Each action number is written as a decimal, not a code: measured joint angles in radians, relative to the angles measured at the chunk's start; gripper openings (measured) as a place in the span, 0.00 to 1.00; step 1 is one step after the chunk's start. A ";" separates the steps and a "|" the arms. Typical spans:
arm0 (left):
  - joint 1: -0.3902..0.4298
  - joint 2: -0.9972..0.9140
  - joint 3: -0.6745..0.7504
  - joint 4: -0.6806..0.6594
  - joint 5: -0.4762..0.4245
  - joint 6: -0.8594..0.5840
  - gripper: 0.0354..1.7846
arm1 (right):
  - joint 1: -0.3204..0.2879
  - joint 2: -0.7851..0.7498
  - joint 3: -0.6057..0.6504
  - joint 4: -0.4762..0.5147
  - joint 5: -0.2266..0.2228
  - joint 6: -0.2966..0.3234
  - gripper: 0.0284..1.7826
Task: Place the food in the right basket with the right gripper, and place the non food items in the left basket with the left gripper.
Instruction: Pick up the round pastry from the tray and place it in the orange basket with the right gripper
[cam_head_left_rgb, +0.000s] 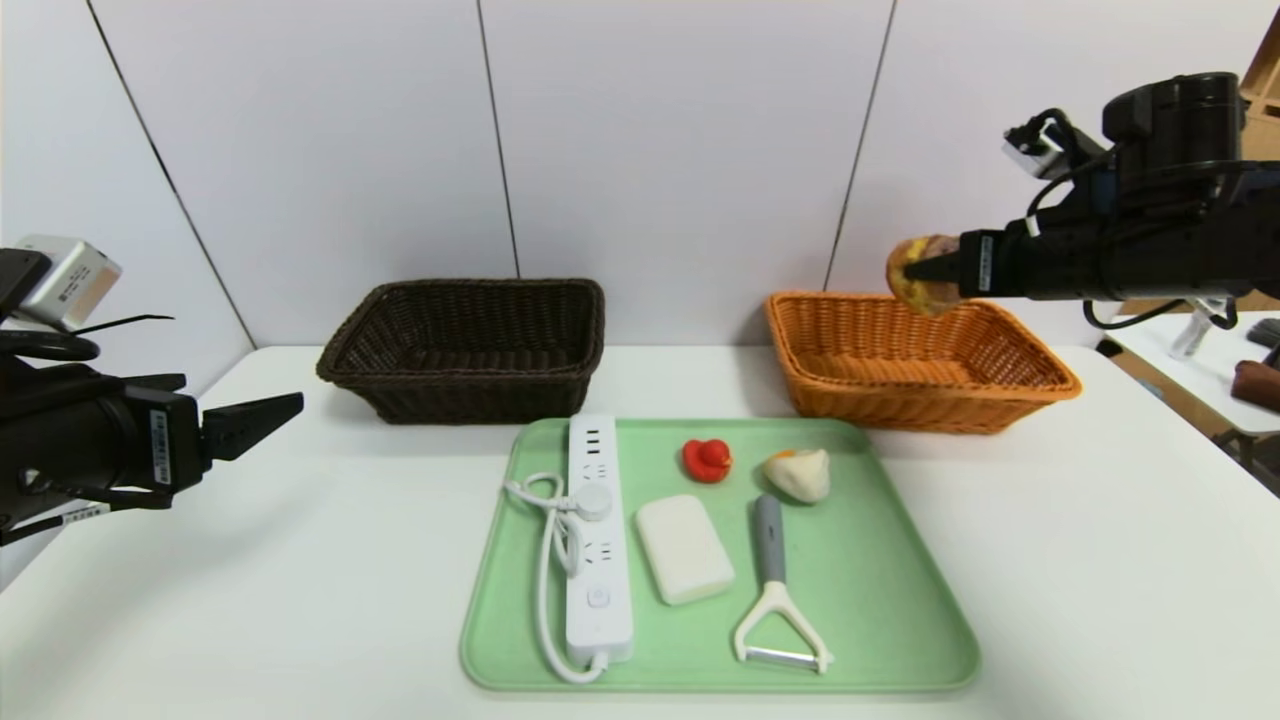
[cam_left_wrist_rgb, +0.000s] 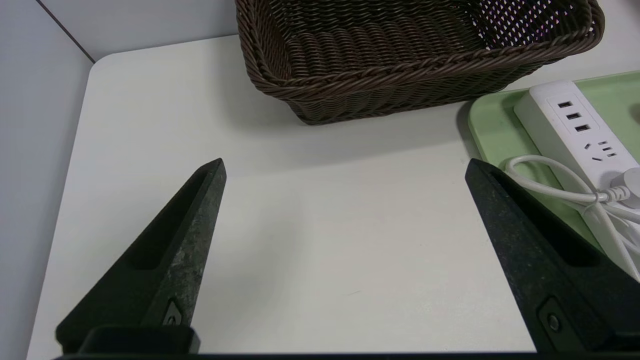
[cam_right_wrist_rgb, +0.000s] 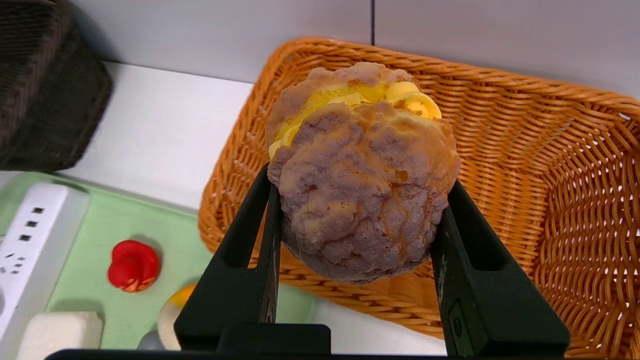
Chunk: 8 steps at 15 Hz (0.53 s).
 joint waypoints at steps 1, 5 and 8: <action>0.000 -0.003 0.002 0.001 0.000 -0.001 0.94 | -0.008 0.040 -0.047 0.043 -0.028 -0.001 0.46; 0.006 -0.014 0.011 0.000 0.001 -0.004 0.94 | -0.079 0.155 -0.112 0.093 -0.094 -0.009 0.46; 0.020 -0.017 0.013 0.000 0.001 -0.003 0.94 | -0.111 0.189 -0.100 0.093 -0.096 -0.009 0.46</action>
